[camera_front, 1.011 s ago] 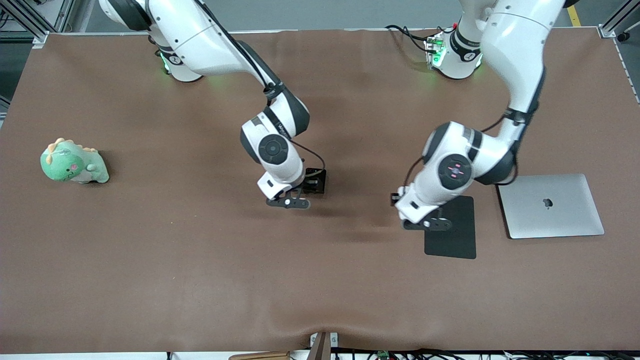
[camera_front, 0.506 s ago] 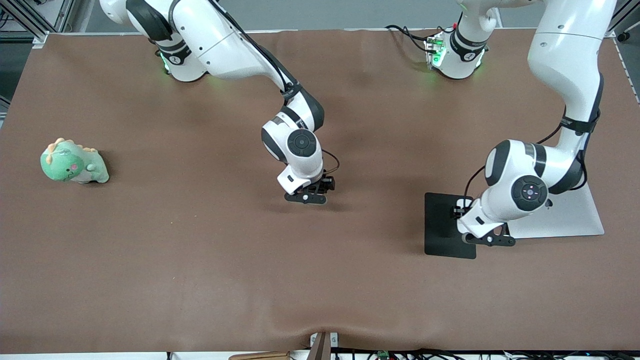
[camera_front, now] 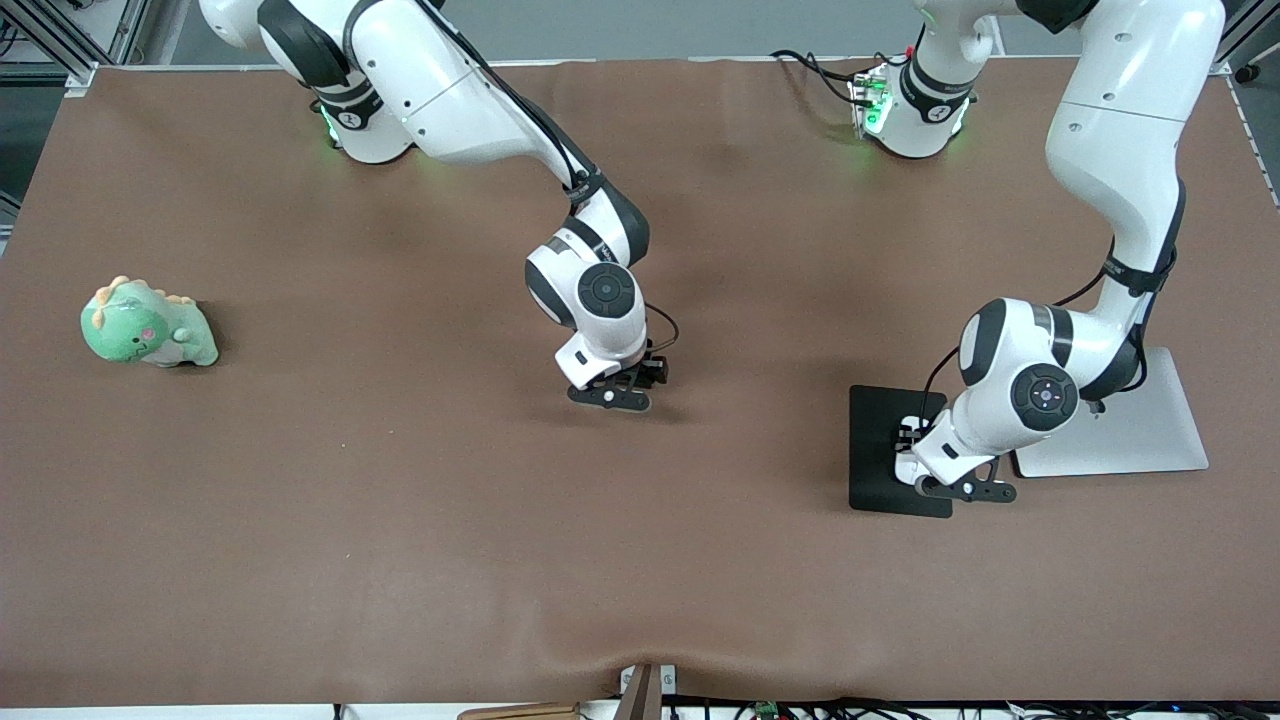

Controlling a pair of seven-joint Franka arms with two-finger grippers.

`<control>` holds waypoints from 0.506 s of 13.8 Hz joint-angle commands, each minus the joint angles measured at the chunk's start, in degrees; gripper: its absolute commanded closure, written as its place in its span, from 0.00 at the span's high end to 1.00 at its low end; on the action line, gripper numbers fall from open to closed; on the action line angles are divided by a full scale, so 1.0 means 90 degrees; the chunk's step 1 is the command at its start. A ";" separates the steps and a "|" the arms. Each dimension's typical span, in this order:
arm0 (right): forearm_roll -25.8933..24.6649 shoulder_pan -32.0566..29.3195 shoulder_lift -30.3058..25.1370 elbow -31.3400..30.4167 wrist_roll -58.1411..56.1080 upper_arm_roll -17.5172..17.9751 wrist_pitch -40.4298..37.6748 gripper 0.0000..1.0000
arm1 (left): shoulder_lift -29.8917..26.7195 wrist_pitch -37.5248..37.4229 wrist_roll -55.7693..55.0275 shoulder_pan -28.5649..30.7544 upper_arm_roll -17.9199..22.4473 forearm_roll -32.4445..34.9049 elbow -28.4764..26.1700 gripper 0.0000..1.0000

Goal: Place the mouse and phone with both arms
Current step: 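Lower the mouse onto the black pad with the left gripper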

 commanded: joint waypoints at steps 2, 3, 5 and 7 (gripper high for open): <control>-0.0149 0.0032 -0.0007 0.0177 0.0257 -0.0047 -0.0093 0.04 | 0.0089 0.0111 0.0080 0.0036 -0.0098 0.0044 0.0152 0.77; -0.0149 -0.0084 -0.0172 0.0128 0.0150 -0.0056 -0.0142 0.05 | 0.0031 0.0101 0.0071 0.0036 -0.0107 0.0044 0.0143 0.93; -0.0101 -0.0552 -0.0757 0.0069 -0.0268 -0.0027 -0.0821 0.05 | -0.0231 -0.0015 0.0081 0.0056 -0.0166 0.0054 0.0123 1.00; -0.0013 -0.1166 -0.1313 0.0060 -0.1107 -0.0008 -0.1545 0.05 | -0.0690 -0.0686 0.0080 0.0046 -0.0215 0.0054 0.0171 1.00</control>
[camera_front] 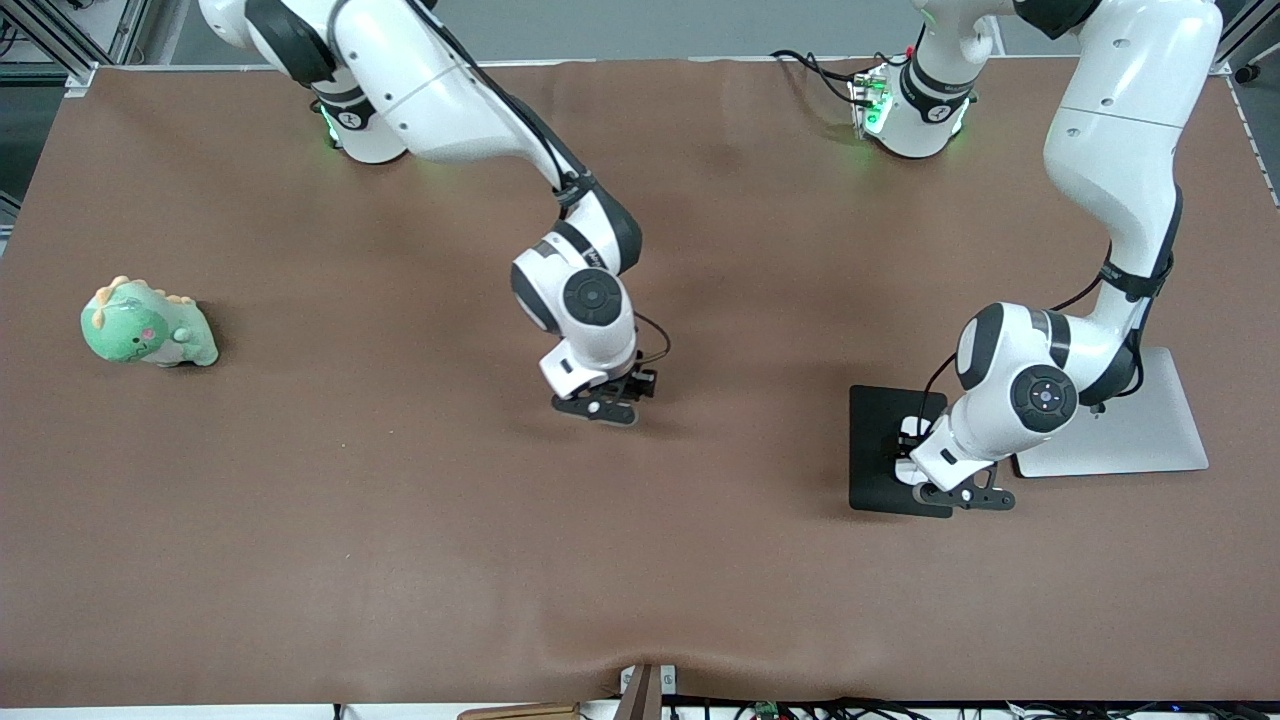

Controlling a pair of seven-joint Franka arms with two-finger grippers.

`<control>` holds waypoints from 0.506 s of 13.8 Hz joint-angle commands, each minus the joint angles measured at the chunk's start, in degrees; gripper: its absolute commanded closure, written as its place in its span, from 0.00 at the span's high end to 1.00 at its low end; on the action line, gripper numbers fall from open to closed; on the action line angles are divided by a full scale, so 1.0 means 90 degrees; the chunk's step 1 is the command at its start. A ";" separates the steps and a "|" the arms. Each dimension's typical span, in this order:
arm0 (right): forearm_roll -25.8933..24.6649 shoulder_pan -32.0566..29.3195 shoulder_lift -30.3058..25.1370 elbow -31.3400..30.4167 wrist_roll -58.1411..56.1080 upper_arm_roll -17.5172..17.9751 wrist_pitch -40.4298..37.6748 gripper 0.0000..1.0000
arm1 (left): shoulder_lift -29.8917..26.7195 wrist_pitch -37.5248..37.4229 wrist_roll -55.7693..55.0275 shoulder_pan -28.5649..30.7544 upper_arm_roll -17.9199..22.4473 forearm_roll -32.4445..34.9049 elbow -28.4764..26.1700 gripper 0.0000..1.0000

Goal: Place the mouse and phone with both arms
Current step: 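Carry the phone toward the plush toy while the left gripper withdraws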

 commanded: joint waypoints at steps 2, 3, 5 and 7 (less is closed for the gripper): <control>0.0012 -0.1173 -0.1172 -0.0253 -0.1246 0.0164 -0.1194 0.05 | -0.1142 -0.1225 0.0080 0.0067 -0.0137 0.0044 0.0046 1.00; 0.0012 -0.1465 -0.1347 -0.0282 -0.1451 0.0155 -0.1380 0.05 | -0.1425 -0.1489 0.0080 0.0067 -0.0137 0.0044 0.0133 1.00; 0.0012 -0.2100 -0.1621 -0.0292 -0.2104 0.0155 -0.1761 0.06 | -0.1914 -0.2045 0.0070 0.0076 -0.0089 0.0044 0.0416 1.00; 0.0012 -0.2705 -0.1895 -0.0534 -0.2827 0.0155 -0.1967 0.08 | -0.2285 -0.2952 0.0071 0.0154 -0.0079 0.0034 0.0796 1.00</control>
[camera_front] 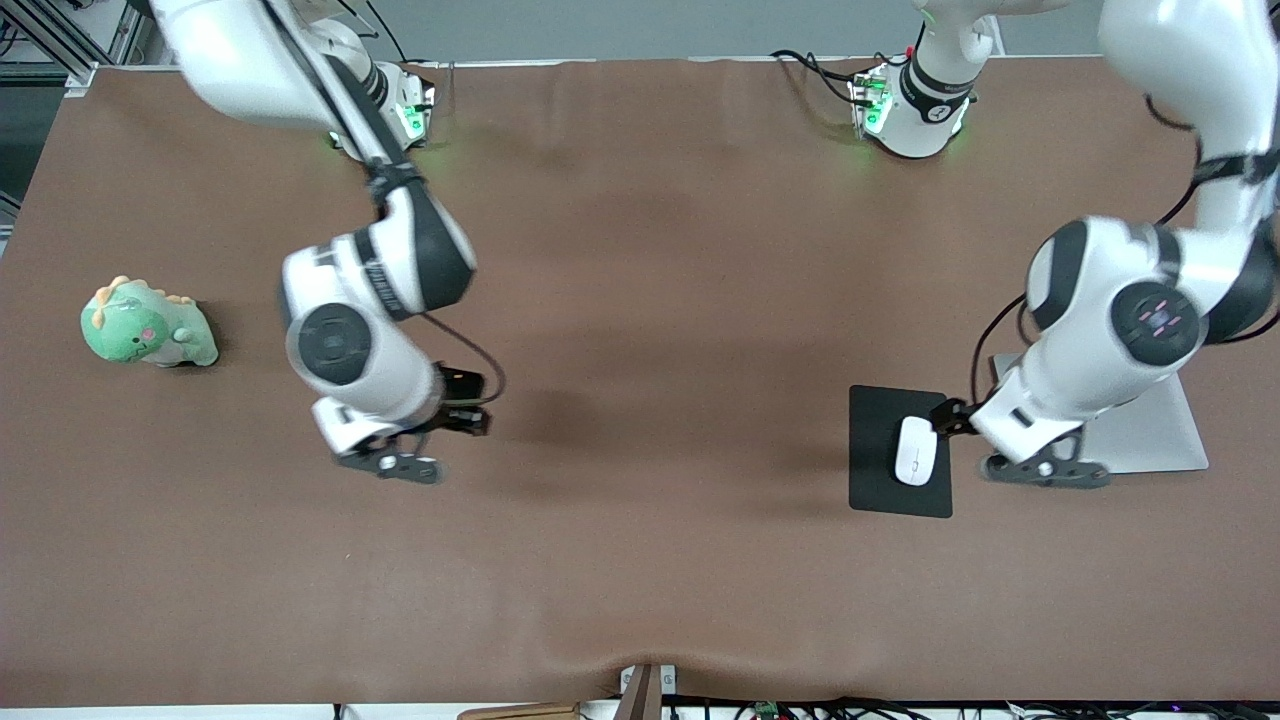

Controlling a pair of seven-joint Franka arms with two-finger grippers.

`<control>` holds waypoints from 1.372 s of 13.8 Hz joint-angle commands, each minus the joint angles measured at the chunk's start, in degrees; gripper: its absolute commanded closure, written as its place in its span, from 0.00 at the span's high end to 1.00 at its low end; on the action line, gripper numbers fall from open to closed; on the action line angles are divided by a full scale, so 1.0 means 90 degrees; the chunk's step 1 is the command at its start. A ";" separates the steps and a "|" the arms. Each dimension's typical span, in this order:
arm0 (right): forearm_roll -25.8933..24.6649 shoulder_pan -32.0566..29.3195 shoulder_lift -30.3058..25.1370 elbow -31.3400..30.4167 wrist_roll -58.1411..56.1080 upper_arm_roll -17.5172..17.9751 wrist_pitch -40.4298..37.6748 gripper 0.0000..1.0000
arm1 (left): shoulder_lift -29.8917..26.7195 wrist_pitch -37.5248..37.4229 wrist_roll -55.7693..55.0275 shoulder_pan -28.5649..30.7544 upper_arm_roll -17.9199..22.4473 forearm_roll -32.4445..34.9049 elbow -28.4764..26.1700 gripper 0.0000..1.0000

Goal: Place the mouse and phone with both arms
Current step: 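Carry the phone toward the plush toy while the left gripper withdraws, then lower the black phone beside the plush toy and open the right gripper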

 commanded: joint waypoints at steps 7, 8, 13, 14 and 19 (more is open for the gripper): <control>-0.0093 -0.2486 -0.1049 -0.1891 -0.2404 0.0127 0.0008 0.07 | -0.1763 -0.2113 0.0207 0.0360 -0.0012 -0.0238 0.0374 1.00; -0.0123 -0.2711 -0.1040 -0.2077 -0.2580 0.0117 0.0115 0.07 | -0.1890 -0.2279 0.0207 0.0360 -0.0012 -0.0239 0.0374 1.00; -0.0289 -0.3454 -0.0855 -0.3200 -0.3069 0.0117 0.1919 0.09 | -0.2292 -0.2729 0.0246 0.0515 0.0008 -0.0268 0.0364 1.00; -0.0289 -0.3561 -0.0699 -0.3231 -0.3273 0.0117 0.2135 0.12 | -0.2379 -0.2788 0.0246 0.0555 0.0027 -0.0375 0.0354 1.00; -0.0289 -0.3855 -0.0132 -0.3250 -0.3715 0.0127 0.2635 0.20 | -0.2556 -0.3051 0.0539 0.0001 0.0914 -0.0786 0.0276 1.00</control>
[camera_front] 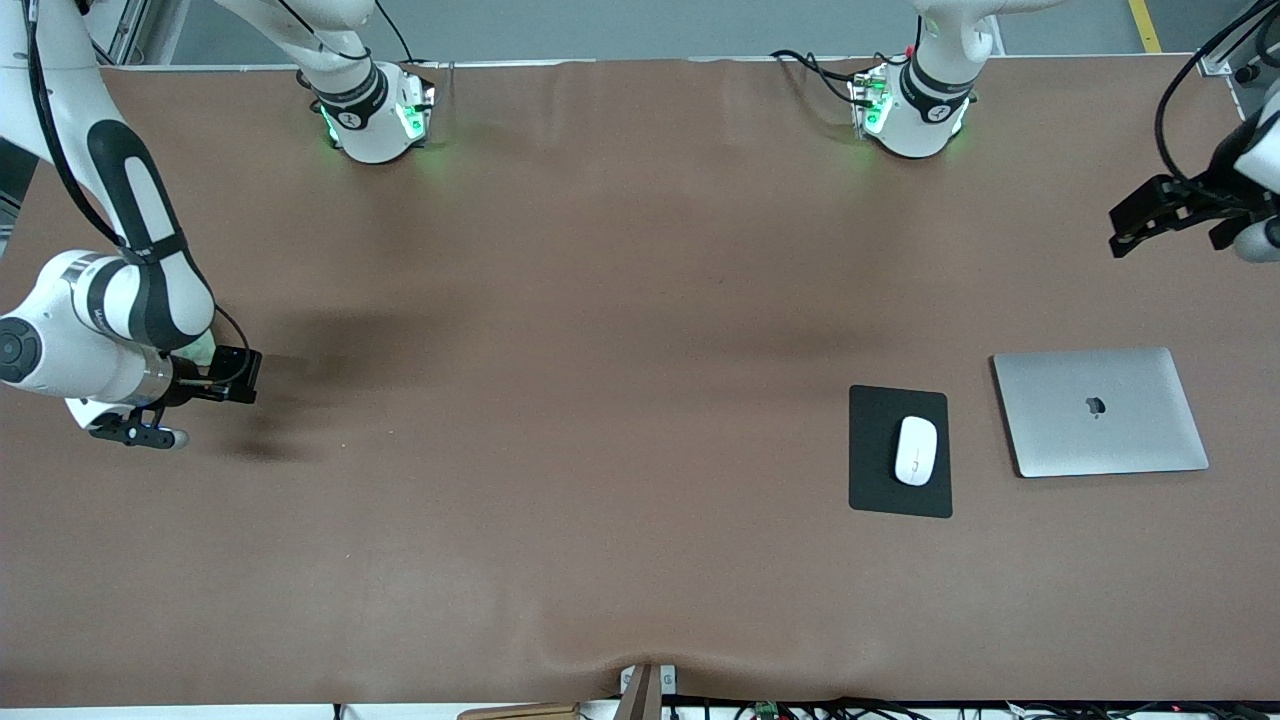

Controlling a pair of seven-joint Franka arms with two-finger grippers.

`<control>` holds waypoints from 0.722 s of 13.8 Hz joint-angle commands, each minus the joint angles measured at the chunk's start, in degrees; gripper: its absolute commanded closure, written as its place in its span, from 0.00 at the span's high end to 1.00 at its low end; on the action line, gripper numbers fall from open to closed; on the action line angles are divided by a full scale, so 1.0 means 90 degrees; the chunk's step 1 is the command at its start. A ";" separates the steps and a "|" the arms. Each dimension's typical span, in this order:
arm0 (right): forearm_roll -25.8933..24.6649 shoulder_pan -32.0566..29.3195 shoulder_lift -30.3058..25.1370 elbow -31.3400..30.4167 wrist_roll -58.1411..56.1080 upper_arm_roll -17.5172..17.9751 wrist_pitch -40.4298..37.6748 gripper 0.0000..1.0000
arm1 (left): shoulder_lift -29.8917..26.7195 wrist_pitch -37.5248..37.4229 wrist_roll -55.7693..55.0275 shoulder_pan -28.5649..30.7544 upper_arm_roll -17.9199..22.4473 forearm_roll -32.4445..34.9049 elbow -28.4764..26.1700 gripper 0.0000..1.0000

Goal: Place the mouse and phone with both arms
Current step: 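Lower the black phone beside the plush toy and open the right gripper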

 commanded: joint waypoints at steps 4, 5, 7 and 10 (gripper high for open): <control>-0.0129 -0.0259 0.0383 0.0027 -0.0191 0.0152 0.0251 0.40 | -0.0131 -0.0174 -0.0093 -0.0615 0.0393 -0.0188 -0.0105 1.00; -0.0129 -0.0249 0.0441 0.0027 -0.0201 0.0152 0.0309 0.58 | -0.0112 -0.0174 -0.0094 -0.0625 0.0383 -0.0237 -0.0115 1.00; -0.0129 -0.0230 0.0481 0.0037 -0.0191 0.0152 0.0378 1.00 | -0.0063 -0.0174 -0.0074 -0.0664 0.0344 -0.0315 -0.0105 1.00; -0.0129 -0.0084 0.0151 0.0105 -0.0152 0.0152 0.0204 1.00 | -0.0063 -0.0174 -0.0084 -0.0654 0.0246 -0.0305 -0.0105 1.00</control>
